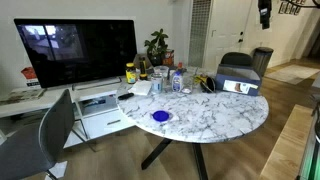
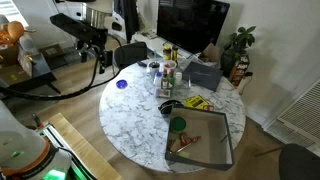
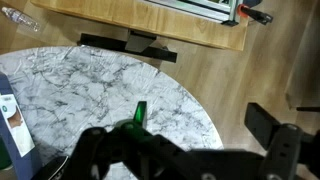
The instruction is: Pick up the glue stick from the clear cup and put it in the clear container
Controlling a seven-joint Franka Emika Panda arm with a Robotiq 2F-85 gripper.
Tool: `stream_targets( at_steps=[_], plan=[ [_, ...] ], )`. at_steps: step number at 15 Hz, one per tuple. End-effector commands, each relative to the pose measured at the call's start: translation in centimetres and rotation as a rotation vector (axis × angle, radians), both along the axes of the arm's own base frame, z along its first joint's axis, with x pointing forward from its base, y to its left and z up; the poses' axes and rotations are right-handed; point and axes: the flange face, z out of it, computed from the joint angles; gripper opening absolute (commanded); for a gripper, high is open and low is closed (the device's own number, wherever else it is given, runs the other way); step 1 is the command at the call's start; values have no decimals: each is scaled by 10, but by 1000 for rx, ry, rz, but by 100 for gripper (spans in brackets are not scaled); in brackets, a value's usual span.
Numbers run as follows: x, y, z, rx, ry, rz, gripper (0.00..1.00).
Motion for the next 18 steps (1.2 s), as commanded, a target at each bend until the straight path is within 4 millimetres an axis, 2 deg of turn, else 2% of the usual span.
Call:
stream_targets(
  at_steps=[1,16,18],
  plan=[
    [0,0,0,0,1,0,100],
    [0,0,0,0,1,0,100],
    [22,8,0,0,-19,16,100]
  ],
)
